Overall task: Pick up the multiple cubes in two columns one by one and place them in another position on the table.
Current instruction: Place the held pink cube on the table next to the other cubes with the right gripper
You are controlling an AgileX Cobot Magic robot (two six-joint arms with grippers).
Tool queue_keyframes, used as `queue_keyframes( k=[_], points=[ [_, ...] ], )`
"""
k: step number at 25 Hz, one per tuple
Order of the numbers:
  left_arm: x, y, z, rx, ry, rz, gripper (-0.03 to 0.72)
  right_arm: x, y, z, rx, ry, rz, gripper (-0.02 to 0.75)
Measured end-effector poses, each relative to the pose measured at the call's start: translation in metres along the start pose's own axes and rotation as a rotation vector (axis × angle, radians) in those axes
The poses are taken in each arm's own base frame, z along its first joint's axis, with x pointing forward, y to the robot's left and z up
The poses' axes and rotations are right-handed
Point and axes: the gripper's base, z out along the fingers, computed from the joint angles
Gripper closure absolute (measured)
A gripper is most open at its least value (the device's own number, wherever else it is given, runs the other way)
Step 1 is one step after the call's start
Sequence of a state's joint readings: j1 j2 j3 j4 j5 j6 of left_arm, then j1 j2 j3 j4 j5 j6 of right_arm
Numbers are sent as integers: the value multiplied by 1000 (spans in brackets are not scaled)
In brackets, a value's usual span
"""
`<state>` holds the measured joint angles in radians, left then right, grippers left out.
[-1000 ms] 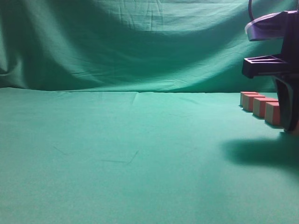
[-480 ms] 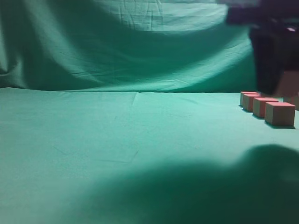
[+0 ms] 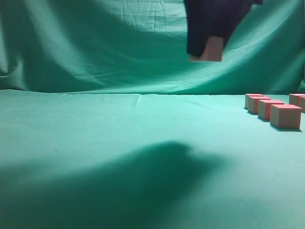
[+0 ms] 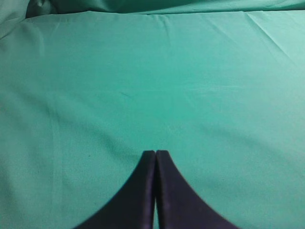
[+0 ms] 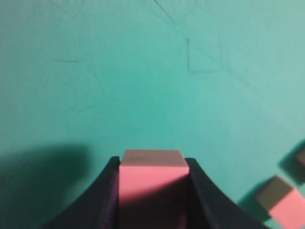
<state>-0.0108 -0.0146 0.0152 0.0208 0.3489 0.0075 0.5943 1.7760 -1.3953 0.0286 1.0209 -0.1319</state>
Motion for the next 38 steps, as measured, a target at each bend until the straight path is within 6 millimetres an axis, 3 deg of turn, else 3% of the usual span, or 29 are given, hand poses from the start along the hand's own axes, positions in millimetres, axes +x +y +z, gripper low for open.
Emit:
queue_keyframes(
  k=[9, 16, 21, 25, 38],
  points=[
    [0, 0, 0, 0, 0, 0, 688, -41, -8, 55, -1, 88, -142, 477],
    [0, 0, 0, 0, 0, 0, 688, -55, -27, 79, 41, 106, -147, 477],
    [0, 0, 0, 0, 0, 0, 688, -60, -43, 91, 50, 97, -116, 477],
    [0, 0, 0, 0, 0, 0, 688, -60, -45, 100, 43, 93, -107, 477],
    [0, 0, 0, 0, 0, 0, 688, -65, -44, 101, 37, 49, -98, 477]
  ],
)
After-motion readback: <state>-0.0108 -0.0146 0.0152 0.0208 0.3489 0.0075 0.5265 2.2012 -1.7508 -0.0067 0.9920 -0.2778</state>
